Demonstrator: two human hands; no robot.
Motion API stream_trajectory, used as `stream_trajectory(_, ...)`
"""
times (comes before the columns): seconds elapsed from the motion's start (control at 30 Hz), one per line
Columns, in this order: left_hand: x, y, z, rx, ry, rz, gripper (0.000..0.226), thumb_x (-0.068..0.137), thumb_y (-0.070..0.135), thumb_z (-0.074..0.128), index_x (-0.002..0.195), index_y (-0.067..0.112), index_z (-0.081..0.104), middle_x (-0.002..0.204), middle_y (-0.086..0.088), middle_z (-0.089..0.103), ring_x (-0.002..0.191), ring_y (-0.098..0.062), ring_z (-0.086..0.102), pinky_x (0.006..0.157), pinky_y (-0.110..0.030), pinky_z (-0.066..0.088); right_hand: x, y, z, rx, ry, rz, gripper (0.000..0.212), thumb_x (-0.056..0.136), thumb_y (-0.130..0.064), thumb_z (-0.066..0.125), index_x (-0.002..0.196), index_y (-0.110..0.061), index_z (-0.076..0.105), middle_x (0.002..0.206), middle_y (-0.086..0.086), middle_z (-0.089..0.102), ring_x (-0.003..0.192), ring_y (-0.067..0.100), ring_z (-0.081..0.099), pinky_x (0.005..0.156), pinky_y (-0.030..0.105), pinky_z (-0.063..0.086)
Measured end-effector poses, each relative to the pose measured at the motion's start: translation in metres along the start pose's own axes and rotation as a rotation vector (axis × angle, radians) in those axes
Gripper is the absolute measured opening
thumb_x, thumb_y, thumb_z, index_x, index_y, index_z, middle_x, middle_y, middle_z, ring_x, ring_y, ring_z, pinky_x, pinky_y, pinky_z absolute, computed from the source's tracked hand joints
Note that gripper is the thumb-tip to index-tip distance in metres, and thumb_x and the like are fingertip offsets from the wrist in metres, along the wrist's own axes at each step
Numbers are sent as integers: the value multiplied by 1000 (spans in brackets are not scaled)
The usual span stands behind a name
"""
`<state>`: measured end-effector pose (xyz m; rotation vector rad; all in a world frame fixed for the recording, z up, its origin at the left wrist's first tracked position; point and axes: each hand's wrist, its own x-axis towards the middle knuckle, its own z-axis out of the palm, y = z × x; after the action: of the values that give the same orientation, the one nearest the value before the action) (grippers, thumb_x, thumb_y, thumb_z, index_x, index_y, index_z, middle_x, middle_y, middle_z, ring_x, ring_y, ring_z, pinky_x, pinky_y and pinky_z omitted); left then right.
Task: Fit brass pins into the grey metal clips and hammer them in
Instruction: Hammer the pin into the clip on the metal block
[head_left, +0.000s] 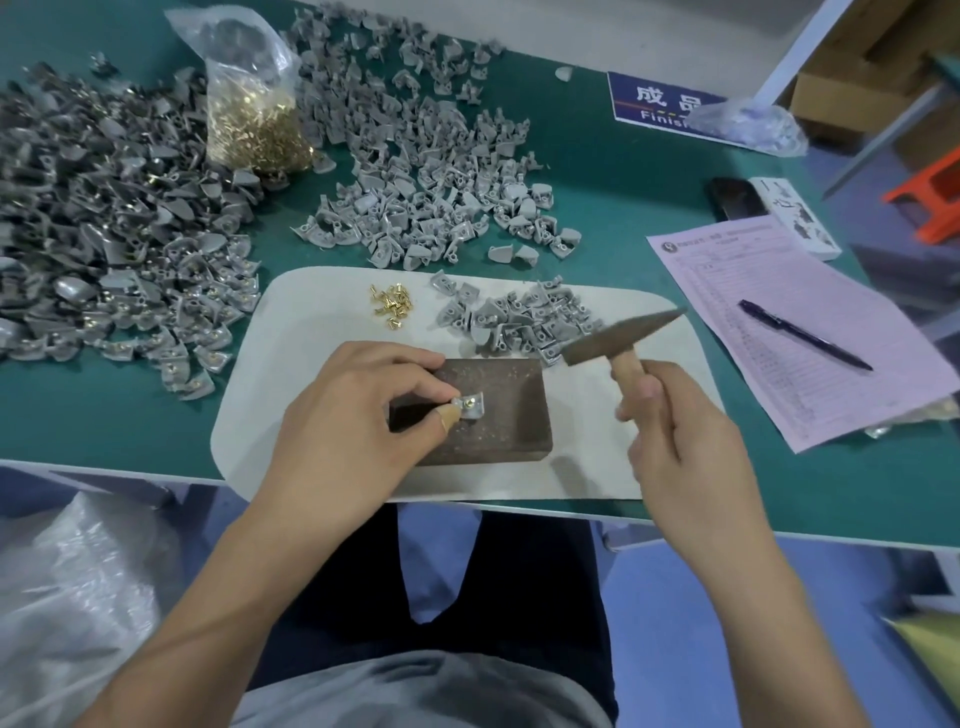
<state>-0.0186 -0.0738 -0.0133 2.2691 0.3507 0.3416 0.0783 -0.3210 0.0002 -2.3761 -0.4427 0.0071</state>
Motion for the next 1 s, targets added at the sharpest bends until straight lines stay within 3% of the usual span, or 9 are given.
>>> stream_trajectory(0.07, 1, 0, -1, 6, -2, 2, 6, 79, 44, 76, 85, 46, 74, 111, 36, 62, 118, 7, 48, 90, -22, 44, -3, -15, -1, 111, -78, -36, 31, 110, -49, 31, 99, -36, 56, 77, -8, 58, 58, 14, 50, 55, 40, 47)
stream_trajectory(0.17, 2, 1, -2, 19, -16, 4, 5, 80, 47, 75, 85, 47, 74, 110, 37, 62, 117, 8, 48, 88, -33, 49, -6, -31, 1, 51, -148, -131, 30, 104, -61, 34, 107, -44, 59, 76, -9, 58, 63, 14, 52, 58, 33, 46)
stream_trajectory(0.3, 3, 2, -3, 29, -7, 15, 7, 79, 49, 73, 86, 47, 74, 109, 36, 62, 114, 8, 48, 86, -36, 52, -5, -38, 4, -39, -126, -219, 28, 104, -55, 41, 119, -43, 62, 86, -20, 64, 77, 9, 60, 68, 37, 53)
stream_trajectory(0.43, 2, 2, -2, 24, 1, 25, 6, 79, 50, 73, 84, 47, 73, 107, 34, 62, 112, 7, 50, 82, -38, 53, -10, -43, 12, 2, 7, -254, 37, 105, -48, 41, 123, -31, 70, 85, -21, 61, 74, 5, 57, 66, 33, 51)
stream_trajectory(0.57, 1, 1, -1, 16, 4, 14, 6, 80, 51, 71, 85, 49, 72, 104, 26, 58, 106, 3, 52, 77, -38, 53, -7, -45, 14, -180, -90, -188, 46, 102, -57, 33, 121, -35, 68, 82, -14, 61, 76, 18, 59, 66, 39, 52)
stream_trajectory(0.73, 1, -1, -1, -2, 3, -7, 9, 79, 50, 74, 88, 50, 72, 105, 24, 54, 104, 2, 53, 75, -38, 53, -11, -46, 10, -14, 76, -226, 39, 106, -49, 40, 120, -29, 71, 82, -24, 57, 68, 1, 51, 64, 29, 48)
stream_trajectory(0.8, 1, -1, -1, 6, 5, -5, 9, 80, 49, 75, 88, 50, 71, 105, 24, 53, 104, 3, 53, 74, -38, 53, -18, -49, 17, -34, -8, -212, 45, 105, -51, 41, 126, -25, 71, 91, -16, 67, 77, 11, 63, 72, 37, 55)
stream_trajectory(0.87, 2, -2, -2, 22, -2, 4, 8, 80, 50, 73, 87, 50, 71, 104, 24, 53, 103, 3, 53, 75, -38, 53, -20, -47, 19, -67, -61, -199, 45, 104, -51, 40, 126, -26, 71, 88, -11, 68, 80, 19, 65, 70, 40, 55)
stream_trajectory(1.0, 3, -2, -3, 23, -11, 4, 8, 79, 50, 74, 86, 50, 70, 103, 24, 53, 102, 1, 54, 76, -39, 53, -20, -45, 16, 25, 138, -254, 45, 106, -48, 41, 122, -20, 73, 84, -23, 59, 71, -5, 55, 69, 18, 47)
